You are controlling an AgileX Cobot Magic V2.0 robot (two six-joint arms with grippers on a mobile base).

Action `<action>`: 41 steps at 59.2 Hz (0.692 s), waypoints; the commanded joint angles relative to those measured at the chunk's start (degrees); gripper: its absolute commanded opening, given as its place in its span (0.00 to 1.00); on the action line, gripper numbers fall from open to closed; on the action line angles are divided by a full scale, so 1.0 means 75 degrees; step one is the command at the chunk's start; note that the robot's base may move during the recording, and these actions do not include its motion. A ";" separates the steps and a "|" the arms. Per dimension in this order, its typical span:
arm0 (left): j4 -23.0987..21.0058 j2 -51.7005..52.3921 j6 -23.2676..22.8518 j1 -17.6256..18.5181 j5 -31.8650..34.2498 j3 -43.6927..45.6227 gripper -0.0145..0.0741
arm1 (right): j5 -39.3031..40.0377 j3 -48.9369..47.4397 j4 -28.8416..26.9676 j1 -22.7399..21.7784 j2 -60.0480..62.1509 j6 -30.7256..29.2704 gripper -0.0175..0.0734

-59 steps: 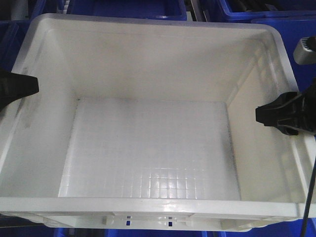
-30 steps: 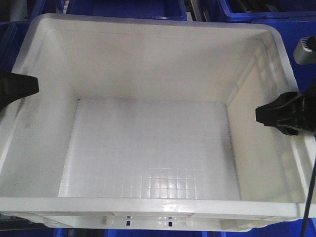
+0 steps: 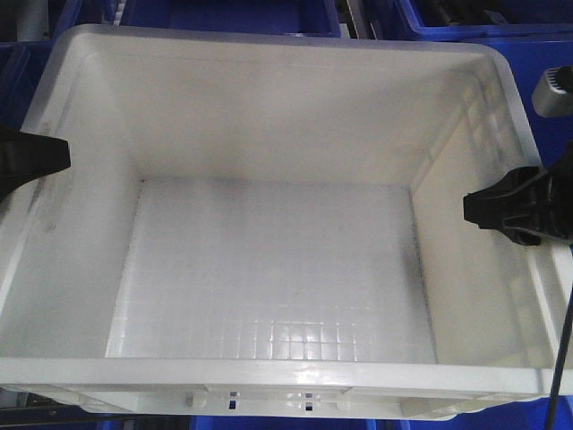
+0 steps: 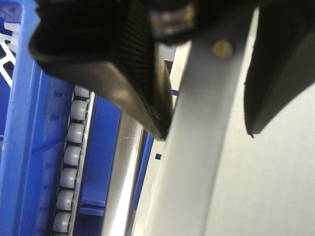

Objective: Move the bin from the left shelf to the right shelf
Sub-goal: 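Lower the held tote onto the roller shelf with both grippers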

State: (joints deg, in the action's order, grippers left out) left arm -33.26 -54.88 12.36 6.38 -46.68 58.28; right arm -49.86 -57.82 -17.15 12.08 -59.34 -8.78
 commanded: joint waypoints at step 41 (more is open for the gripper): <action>-0.1386 0.0145 0.0271 0.0170 0.0334 0.0312 0.16 | 0.0871 -0.0301 -0.1008 0.0061 0.0112 0.0049 0.19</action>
State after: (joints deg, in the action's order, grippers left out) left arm -33.26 -54.88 12.36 6.38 -46.68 58.28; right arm -49.86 -57.82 -17.15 12.08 -59.34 -8.73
